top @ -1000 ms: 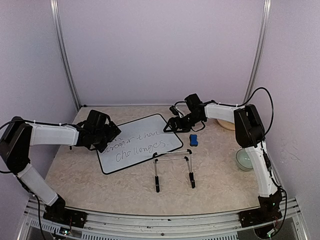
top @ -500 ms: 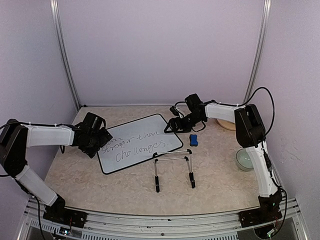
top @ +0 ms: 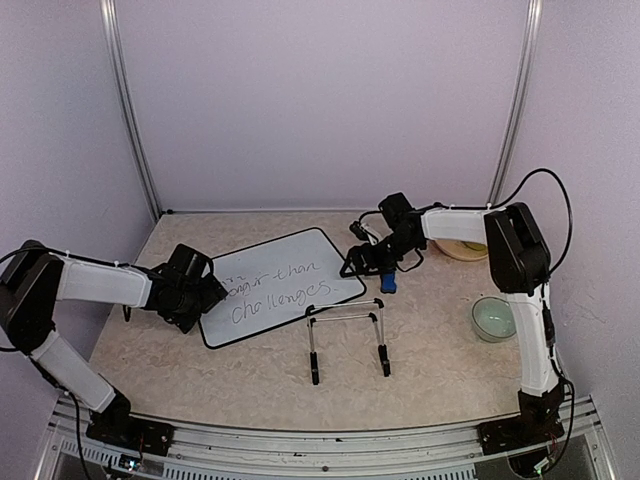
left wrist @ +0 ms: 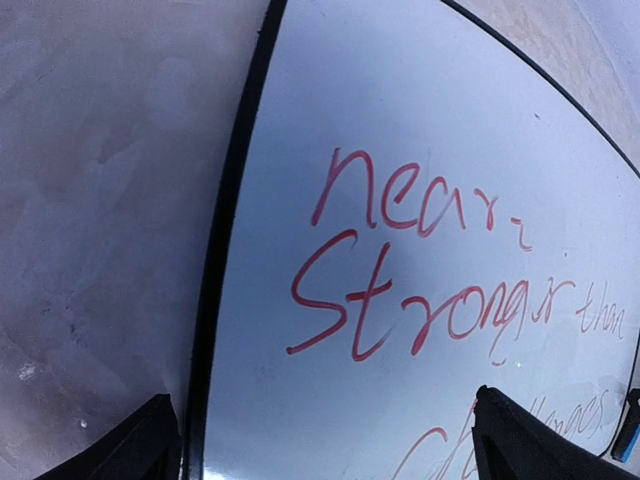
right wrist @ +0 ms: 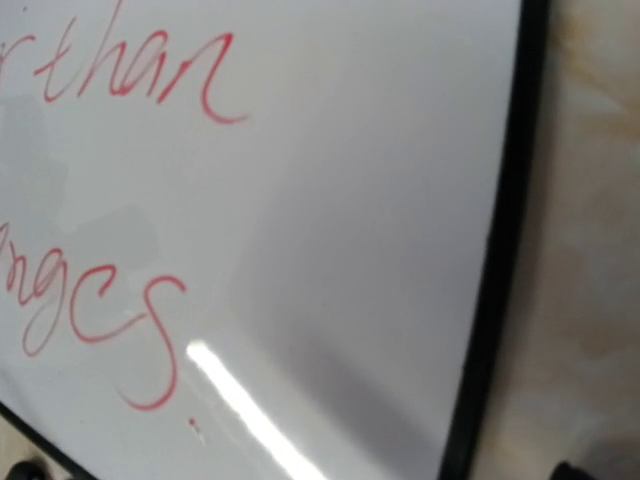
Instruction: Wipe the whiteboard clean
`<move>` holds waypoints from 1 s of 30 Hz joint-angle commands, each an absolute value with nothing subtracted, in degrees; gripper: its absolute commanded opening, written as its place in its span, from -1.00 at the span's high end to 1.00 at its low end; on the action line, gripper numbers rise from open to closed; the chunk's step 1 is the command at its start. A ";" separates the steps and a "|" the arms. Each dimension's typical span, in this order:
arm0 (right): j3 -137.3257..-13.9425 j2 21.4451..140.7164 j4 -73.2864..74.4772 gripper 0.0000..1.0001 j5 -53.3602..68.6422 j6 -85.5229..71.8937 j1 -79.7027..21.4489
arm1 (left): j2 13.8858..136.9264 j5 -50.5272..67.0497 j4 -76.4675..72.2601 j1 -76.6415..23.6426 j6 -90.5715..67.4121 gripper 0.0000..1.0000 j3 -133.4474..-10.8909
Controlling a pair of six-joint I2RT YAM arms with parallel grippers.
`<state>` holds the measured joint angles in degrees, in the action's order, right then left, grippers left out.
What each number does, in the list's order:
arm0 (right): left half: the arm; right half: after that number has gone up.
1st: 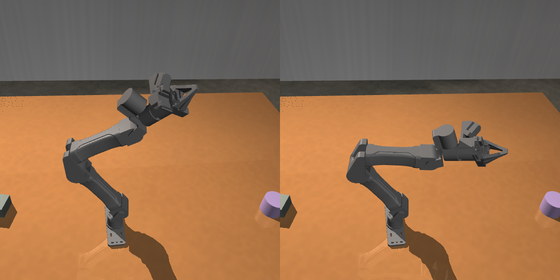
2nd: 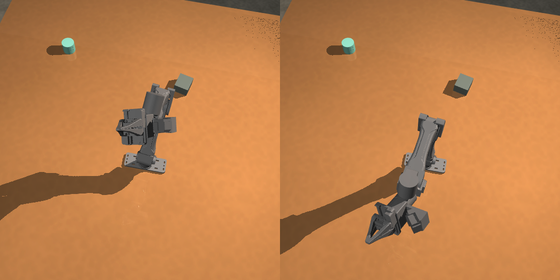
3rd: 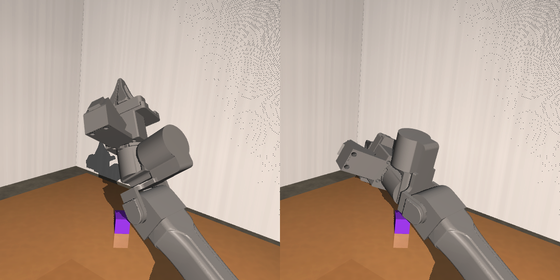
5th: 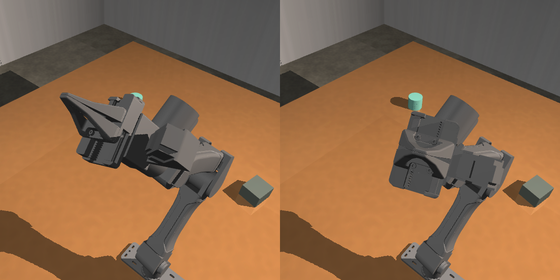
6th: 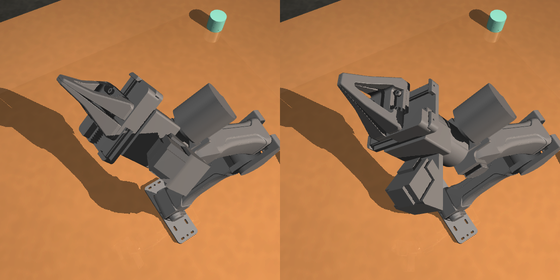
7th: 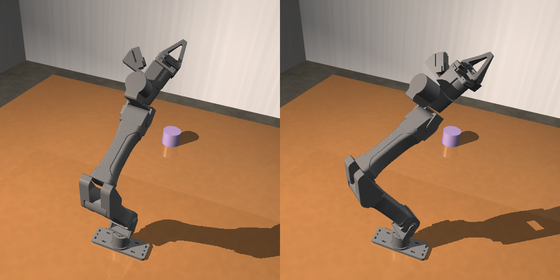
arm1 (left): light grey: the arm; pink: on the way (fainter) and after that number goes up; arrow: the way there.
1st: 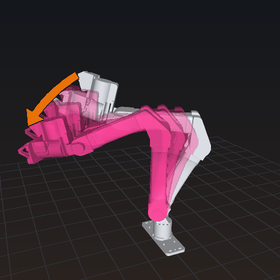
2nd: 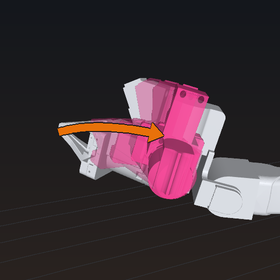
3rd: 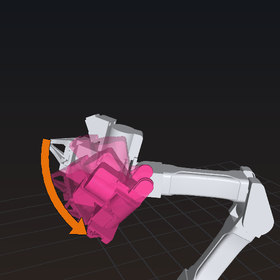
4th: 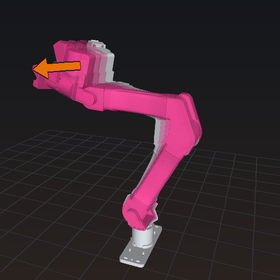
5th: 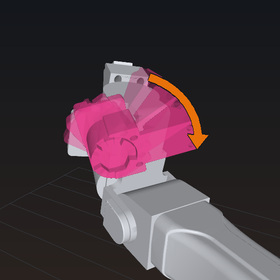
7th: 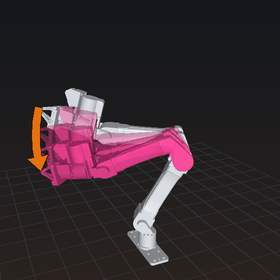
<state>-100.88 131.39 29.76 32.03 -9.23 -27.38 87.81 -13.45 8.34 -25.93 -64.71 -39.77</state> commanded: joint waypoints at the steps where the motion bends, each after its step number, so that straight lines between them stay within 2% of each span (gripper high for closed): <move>1: -98.87 132.35 30.42 -1.00 33.22 -9.94 -27.87 | 90.85 -10.27 3.50 -26.97 -65.39 -0.97 -38.65; 14: -101.34 136.07 27.37 -1.00 41.69 -11.86 -31.64 | 92.43 -6.05 -8.18 -29.25 -64.34 -0.96 -37.35; 30: -101.63 132.45 26.43 -0.99 45.76 -11.93 -32.57 | 87.16 -6.36 -10.02 -30.21 -62.71 -0.96 -38.80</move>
<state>-101.82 132.55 26.48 34.70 -12.64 -27.66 89.56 -15.07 -2.55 -27.44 -62.11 -37.85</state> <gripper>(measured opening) 0.997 0.979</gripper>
